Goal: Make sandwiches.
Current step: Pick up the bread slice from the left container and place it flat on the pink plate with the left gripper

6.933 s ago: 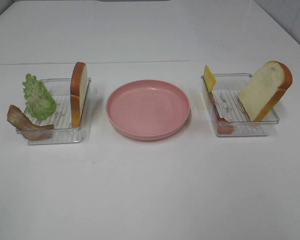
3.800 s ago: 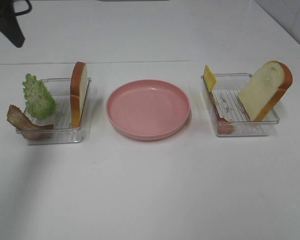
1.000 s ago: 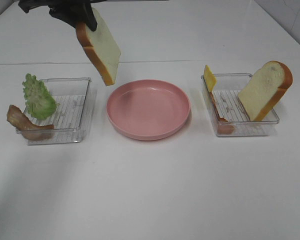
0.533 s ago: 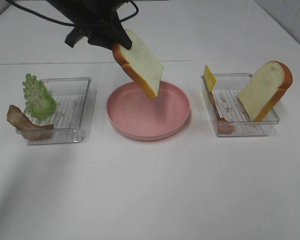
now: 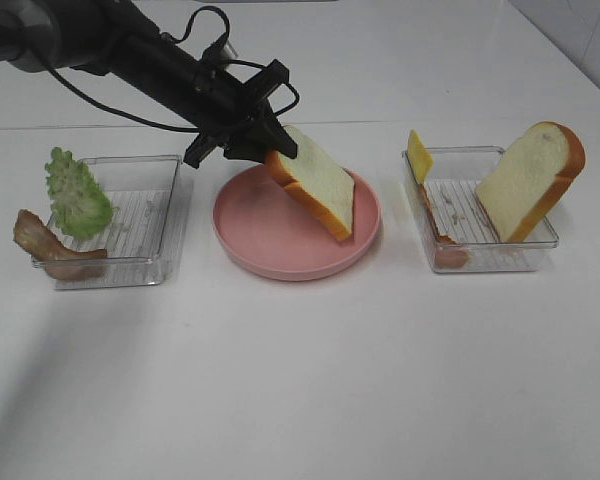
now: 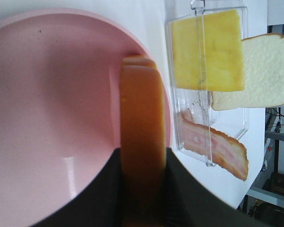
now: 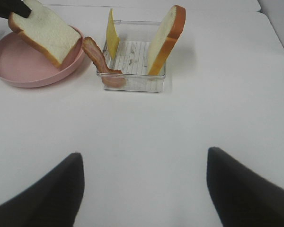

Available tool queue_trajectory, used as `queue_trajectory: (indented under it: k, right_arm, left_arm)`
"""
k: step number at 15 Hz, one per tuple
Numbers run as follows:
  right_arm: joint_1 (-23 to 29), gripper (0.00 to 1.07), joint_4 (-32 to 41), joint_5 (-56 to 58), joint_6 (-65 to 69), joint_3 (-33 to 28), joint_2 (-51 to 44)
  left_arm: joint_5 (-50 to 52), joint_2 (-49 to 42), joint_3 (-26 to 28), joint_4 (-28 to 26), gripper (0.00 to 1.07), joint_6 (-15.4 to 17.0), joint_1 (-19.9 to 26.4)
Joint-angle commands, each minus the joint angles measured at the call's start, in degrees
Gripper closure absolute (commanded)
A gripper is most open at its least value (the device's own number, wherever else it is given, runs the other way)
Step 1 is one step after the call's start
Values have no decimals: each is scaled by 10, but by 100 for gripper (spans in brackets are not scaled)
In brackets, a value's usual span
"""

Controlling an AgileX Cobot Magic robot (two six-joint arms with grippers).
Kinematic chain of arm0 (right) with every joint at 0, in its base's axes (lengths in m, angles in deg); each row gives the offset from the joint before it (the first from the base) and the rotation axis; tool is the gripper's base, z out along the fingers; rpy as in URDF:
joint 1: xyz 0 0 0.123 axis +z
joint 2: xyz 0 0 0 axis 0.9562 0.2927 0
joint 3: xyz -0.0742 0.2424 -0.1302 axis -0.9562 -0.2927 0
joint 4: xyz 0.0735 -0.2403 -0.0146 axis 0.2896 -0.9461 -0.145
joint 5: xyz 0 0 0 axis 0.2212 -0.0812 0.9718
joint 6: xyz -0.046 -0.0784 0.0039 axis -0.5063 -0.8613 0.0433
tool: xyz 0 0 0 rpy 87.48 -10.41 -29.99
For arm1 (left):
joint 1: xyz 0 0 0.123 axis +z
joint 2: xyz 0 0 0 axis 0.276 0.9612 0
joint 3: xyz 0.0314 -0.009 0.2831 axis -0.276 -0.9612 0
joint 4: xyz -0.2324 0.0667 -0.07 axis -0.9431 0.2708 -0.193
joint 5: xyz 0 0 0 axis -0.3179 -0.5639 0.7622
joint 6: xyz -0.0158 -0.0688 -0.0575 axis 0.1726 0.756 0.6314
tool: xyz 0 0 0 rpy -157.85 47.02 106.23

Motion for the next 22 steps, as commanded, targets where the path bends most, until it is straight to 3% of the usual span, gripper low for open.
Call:
queue_trajectory:
  k: [1,3,4,5,6,7,9,12,14,16,17,18,19,22]
  right_arm:
    - [-5,38,2,-5,-3,-1,-8]
    - [-5,38,2,-5,-3,-1,-8]
    - [-5,38,2,-5,-3,-1,-8]
    - [-5,38,2,-5,-3,-1,-8]
    - [-5,38,2,-5,-3,-1,-8]
    - [-5,38,2,-5,-3,-1,-8]
    - [-5,38,2,-5,-3,-1,-8]
    - [-5,38,2,-5,-3,-1,-8]
    - [-5,38,2,-5,-3,-1,-8]
    - [-5,38,2,-5,-3,-1,-8]
    - [-5,38,2,-5,-3,-1,-8]
    - [-5,38,2,-5,-3,-1,-8]
    - [-5,38,2,-5,-3,-1,-8]
    - [-5,38,2,-5,-3,-1,-8]
  left_arm:
    - [5,9,2,-17,107,3,-7]
    - [5,9,2,-17,104,22,-9]
    - [-4,9,2,-17,92,27,-9]
    - [-14,9,2,-17,73,28,-9]
    - [-15,9,2,-17,66,28,-9]
    - [-18,8,2,-17,44,28,-9]
    - [-26,-3,3,-2,19,28,-9]
    - [-30,-30,6,57,17,28,-18]
    - [-29,-49,14,150,17,37,-35]
    - [-25,-61,17,234,17,68,-58]
    - [-25,-61,17,252,17,82,-62]
    - [-25,-61,16,304,18,141,-76]
    - [-21,-61,16,330,17,159,-84]
    - [-7,-61,16,340,17,166,-96]
